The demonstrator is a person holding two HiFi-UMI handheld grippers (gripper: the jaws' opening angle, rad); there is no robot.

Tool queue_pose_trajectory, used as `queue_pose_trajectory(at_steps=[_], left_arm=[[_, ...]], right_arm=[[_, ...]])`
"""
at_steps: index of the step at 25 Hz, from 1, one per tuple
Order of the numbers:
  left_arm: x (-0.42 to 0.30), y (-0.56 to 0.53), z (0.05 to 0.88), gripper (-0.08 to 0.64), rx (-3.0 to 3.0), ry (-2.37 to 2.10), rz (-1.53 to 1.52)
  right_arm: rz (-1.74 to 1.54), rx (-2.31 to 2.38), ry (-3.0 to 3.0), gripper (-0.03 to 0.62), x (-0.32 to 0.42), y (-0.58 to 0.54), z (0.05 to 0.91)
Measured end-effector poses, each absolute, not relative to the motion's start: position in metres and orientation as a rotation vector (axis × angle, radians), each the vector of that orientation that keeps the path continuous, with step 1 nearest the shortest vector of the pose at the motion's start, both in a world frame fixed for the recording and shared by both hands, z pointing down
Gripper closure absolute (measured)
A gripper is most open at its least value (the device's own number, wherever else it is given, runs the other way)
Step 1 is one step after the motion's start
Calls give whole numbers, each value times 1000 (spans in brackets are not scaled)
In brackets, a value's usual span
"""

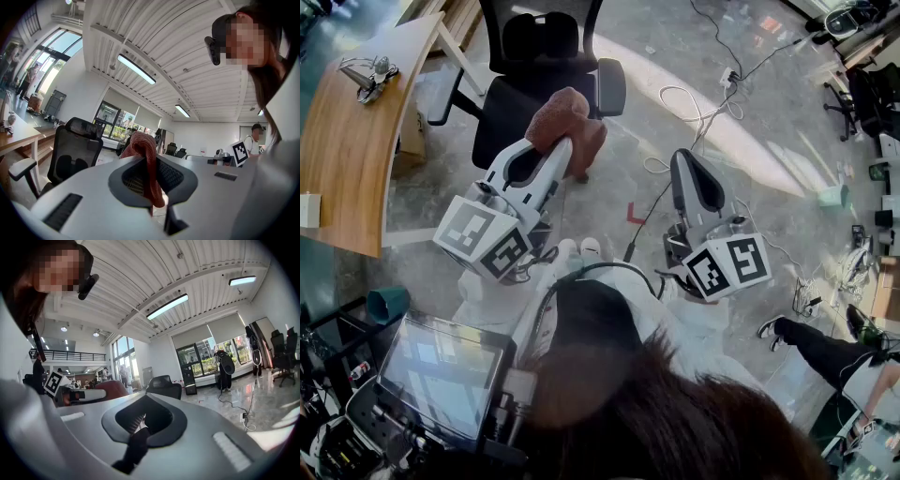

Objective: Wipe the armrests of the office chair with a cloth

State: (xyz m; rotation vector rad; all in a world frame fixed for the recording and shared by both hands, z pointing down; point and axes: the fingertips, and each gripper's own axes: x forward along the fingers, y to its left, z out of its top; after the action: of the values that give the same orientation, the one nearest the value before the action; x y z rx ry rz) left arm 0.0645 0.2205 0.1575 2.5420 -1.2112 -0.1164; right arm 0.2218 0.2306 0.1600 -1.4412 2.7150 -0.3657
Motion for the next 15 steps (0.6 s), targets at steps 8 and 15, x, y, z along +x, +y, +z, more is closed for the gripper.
queue_pose_trajectory(at_steps=[8, 15], left_arm=[[63, 215, 157, 534, 2537, -1215, -114], [74, 208, 177, 534, 2511, -1207, -64]], right_arm=[[-374, -1448, 2700, 592, 222, 224, 159], [-427, -1440, 2667, 591, 238, 217, 170]])
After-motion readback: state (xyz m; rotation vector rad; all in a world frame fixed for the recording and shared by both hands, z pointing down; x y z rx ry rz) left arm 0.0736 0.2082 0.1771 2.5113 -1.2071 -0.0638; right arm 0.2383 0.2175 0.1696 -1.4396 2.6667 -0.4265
